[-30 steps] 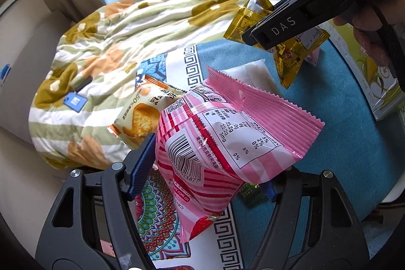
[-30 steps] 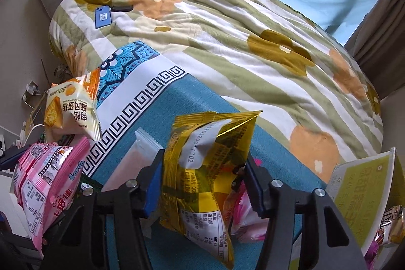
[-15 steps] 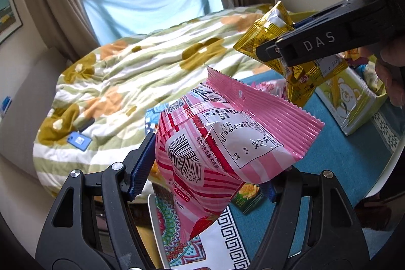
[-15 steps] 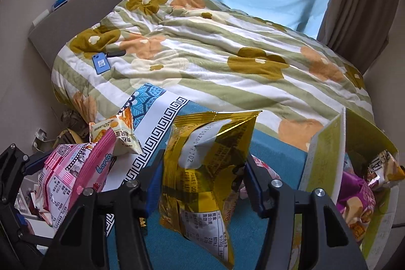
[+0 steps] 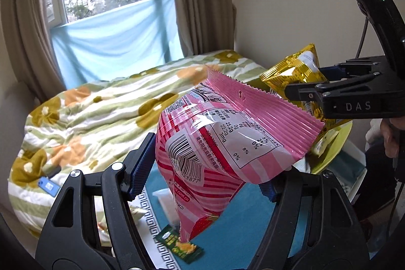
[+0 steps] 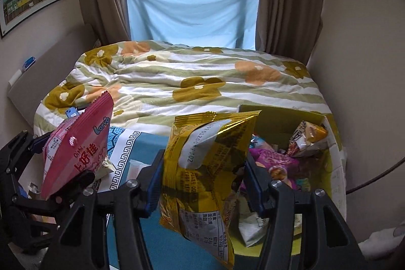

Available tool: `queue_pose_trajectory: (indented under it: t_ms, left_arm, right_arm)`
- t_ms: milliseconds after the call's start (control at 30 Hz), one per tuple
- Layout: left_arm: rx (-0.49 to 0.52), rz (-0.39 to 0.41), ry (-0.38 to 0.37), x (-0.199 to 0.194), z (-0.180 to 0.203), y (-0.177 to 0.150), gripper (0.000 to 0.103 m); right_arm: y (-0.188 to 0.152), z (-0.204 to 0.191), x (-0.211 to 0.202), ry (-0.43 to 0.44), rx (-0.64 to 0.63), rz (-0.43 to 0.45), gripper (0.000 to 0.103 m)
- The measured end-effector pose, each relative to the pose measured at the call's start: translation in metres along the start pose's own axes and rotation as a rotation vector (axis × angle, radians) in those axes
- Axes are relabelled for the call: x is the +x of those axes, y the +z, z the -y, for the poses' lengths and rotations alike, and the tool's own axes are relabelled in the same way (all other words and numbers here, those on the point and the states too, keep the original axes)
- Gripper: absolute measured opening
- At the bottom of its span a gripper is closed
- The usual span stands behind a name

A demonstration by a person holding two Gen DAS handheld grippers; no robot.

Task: Organize snacks
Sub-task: 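Carry both bags into the yellow box and open both grippers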

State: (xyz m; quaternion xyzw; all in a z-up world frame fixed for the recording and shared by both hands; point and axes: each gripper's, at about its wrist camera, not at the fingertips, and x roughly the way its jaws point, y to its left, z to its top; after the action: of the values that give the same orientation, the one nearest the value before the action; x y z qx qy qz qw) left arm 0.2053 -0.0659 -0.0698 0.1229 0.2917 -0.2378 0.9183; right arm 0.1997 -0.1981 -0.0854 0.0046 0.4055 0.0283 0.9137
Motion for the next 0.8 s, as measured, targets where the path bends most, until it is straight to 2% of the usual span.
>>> queue_pose_trajectory:
  t_ms: [100, 200, 300, 467, 533, 567, 600, 700, 800]
  left_arm:
    - [0.006, 0.000, -0.026, 0.019, 0.037, 0.020, 0.068]
    - [0.000, -0.036, -0.087, 0.043, 0.079, 0.034, 0.068]
    - [0.038, -0.080, -0.093, 0.072, 0.127, 0.039, 0.068]
    - [0.029, -0.148, -0.100, 0.115, 0.185, 0.040, 0.070]
    - [0.037, -0.170, -0.088, 0.128, 0.201, 0.037, 0.079]
    - [0.034, -0.187, -0.080, 0.135, 0.206, 0.035, 0.096]
    - [0.018, -0.199, -0.069, 0.140, 0.210, 0.033, 0.102]
    - [-0.056, -0.226, -0.075, 0.145, 0.211, 0.025, 0.102]
    - [-0.097, -0.234, -0.046, 0.141, 0.212, 0.019, 0.102]
  right_arm:
    - [-0.004, 0.038, -0.014, -0.018, 0.010, 0.023, 0.053]
    - [-0.009, 0.078, -0.024, -0.030, 0.034, 0.024, 0.053]
    - [-0.016, 0.114, -0.027, -0.037, 0.045, 0.012, 0.053]
    - [-0.033, 0.167, -0.017, -0.023, 0.069, -0.020, 0.053]
    - [-0.039, 0.185, -0.012, -0.010, 0.079, -0.037, 0.053]
    - [-0.042, 0.192, -0.011, -0.001, 0.082, -0.043, 0.053]
    - [-0.045, 0.198, -0.009, 0.007, 0.081, -0.048, 0.053]
    - [-0.051, 0.216, -0.002, 0.032, 0.073, -0.069, 0.053]
    - [-0.057, 0.226, 0.005, 0.065, 0.066, -0.087, 0.053]
